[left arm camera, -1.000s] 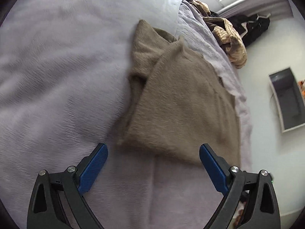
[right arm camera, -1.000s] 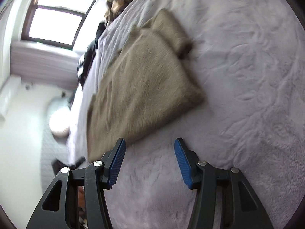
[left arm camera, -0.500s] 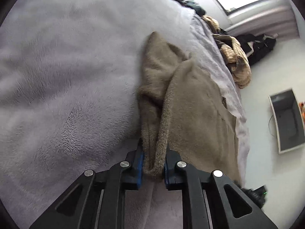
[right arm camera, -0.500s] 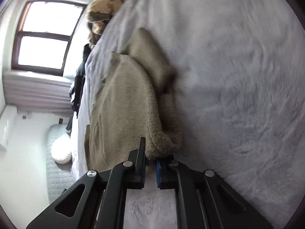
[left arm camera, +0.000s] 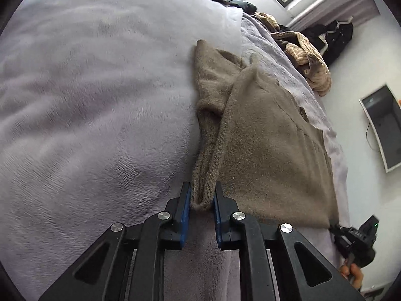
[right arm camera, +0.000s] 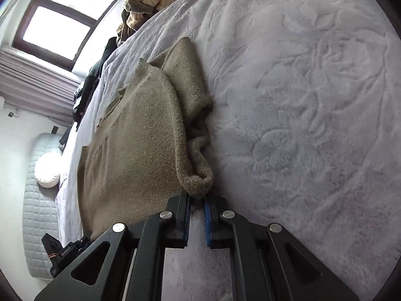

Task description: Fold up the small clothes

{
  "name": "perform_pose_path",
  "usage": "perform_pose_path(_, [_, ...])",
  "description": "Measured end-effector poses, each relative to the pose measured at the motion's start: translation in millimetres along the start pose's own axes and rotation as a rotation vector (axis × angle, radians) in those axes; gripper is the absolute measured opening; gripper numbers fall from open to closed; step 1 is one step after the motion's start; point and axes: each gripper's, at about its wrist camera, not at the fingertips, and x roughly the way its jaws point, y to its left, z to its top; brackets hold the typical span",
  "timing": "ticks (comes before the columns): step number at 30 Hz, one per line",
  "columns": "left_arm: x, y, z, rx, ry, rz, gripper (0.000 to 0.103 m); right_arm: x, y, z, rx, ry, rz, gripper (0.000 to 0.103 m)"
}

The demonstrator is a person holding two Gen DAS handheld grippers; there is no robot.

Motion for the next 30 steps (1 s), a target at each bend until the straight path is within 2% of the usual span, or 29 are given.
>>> perform_pose_path(3, [-14, -4, 2, 0.053, -0.014, 0.01, 0.018, -19, 7, -7, -0.04, -0.024, -0.038, 0.011])
perform_pose_path(8, [-50, -12, 12, 0.133, -0.105, 0.044, 0.018, -41, 35, -17, -0.132, -0.081, -0.042, 0.011])
perform_pose_path(11, [-51, -24, 21, 0.186, -0.115, 0.059, 0.018, -30, 59, -17, -0.182, -0.055, -0.006, 0.011])
perform_pose_path(16, [-28, -39, 36, 0.204, -0.094, 0.129, 0.02, -1, 91, -20, -0.236, 0.009, 0.013, 0.011])
perform_pose_path(17, [-22, -42, 42, 0.21, -0.098, 0.149, 0.027, 2, 96, -21, -0.254, 0.014, 0.007, 0.011])
perform_pose_path(18, [-19, -45, 48, 0.214, -0.109, 0.159, 0.065, 5, 100, -22, -0.27, 0.014, -0.004, 0.011])
perform_pose_path(19, [-18, -48, 53, 0.218, -0.141, 0.169, 0.085, 8, 103, -22, -0.281, 0.014, -0.012, 0.011])
perform_pose_path(21, [-17, -56, 60, 0.249, -0.19, 0.164, 0.085, 12, 105, -22, -0.291, 0.021, -0.018, 0.011])
perform_pose_path(23, [-12, -70, 74, 0.278, -0.194, 0.118, 0.085, 15, 103, -20, -0.293, 0.026, -0.024, 0.011])
perform_pose_path(24, [-10, -76, 79, 0.282, -0.2, 0.1, 0.079, 18, 102, -18, -0.288, 0.031, -0.028, 0.011])
perform_pose_path(25, [-5, -85, 87, 0.299, -0.198, 0.065, 0.064, 21, 102, -16, -0.284, 0.036, -0.029, 0.011])
perform_pose_path(26, [2, -93, 94, 0.31, -0.181, 0.039, 0.058, 26, 104, -15, -0.278, 0.04, -0.031, 0.011])
perform_pose_path(28, [17, -101, 106, 0.314, -0.138, -0.033, 0.031, 31, 104, -12, -0.27, 0.046, -0.029, 0.011])
perform_pose_path(29, [29, -105, 111, 0.314, -0.1, -0.083, 0.03, 33, 105, -12, -0.27, 0.047, -0.027, 0.011])
perform_pose_path(30, [38, -106, 116, 0.311, -0.078, -0.096, 0.03, 34, 106, -11, -0.273, 0.048, -0.026, 0.011])
